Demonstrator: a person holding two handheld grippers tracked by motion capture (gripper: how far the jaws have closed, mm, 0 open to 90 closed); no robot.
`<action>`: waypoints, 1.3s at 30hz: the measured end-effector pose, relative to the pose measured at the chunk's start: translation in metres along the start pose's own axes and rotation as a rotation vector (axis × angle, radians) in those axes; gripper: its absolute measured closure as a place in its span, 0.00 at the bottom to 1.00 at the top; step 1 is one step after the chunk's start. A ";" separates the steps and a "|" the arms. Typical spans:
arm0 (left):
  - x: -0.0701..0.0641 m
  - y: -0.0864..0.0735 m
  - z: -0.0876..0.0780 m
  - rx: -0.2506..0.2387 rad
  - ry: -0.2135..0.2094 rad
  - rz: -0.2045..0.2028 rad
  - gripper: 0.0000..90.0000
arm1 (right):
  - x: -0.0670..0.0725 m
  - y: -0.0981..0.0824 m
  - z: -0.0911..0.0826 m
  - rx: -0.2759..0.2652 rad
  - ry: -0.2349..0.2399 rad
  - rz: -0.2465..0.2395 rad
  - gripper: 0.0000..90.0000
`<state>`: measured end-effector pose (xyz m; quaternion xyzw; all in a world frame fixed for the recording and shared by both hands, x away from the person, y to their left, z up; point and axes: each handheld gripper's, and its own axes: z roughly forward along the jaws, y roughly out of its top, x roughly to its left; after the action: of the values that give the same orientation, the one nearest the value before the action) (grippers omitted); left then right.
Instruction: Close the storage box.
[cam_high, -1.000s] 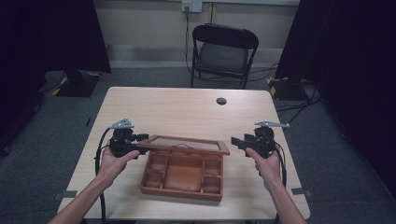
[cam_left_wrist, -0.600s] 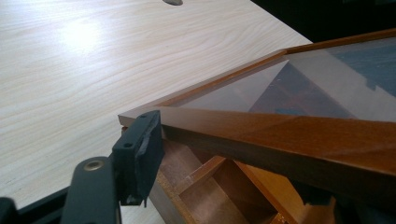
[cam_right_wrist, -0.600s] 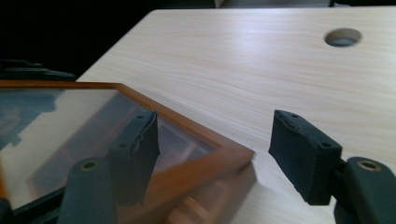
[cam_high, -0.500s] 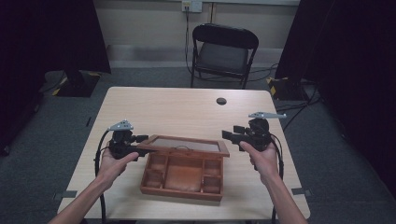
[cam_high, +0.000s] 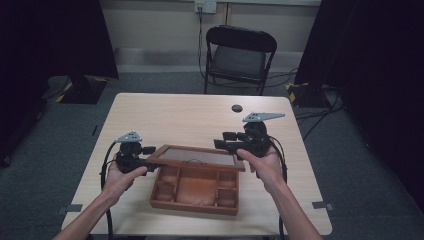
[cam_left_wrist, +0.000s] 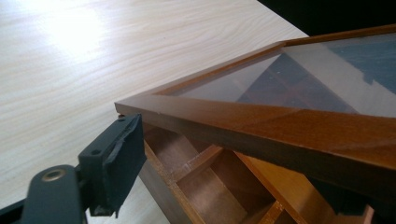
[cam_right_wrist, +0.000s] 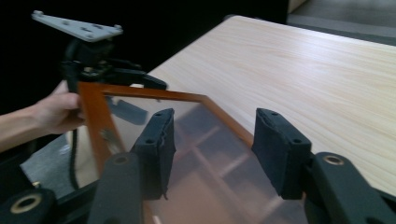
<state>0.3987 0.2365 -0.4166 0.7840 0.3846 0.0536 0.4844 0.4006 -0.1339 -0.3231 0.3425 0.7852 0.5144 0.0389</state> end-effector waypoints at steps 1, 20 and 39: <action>0.000 0.000 0.000 0.002 0.001 0.001 0.18 | 0.003 0.001 0.002 -0.001 0.009 -0.006 0.55; 0.005 -0.014 -0.004 0.031 0.010 -0.006 0.18 | 0.036 0.012 0.024 0.122 0.222 -0.089 0.69; 0.005 -0.013 -0.004 0.014 0.008 -0.017 0.19 | 0.041 -0.002 0.043 0.247 0.298 -0.114 0.85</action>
<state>0.3928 0.2456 -0.4262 0.7838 0.3936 0.0501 0.4778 0.3864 -0.0768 -0.3327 0.2198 0.8575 0.4562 -0.0910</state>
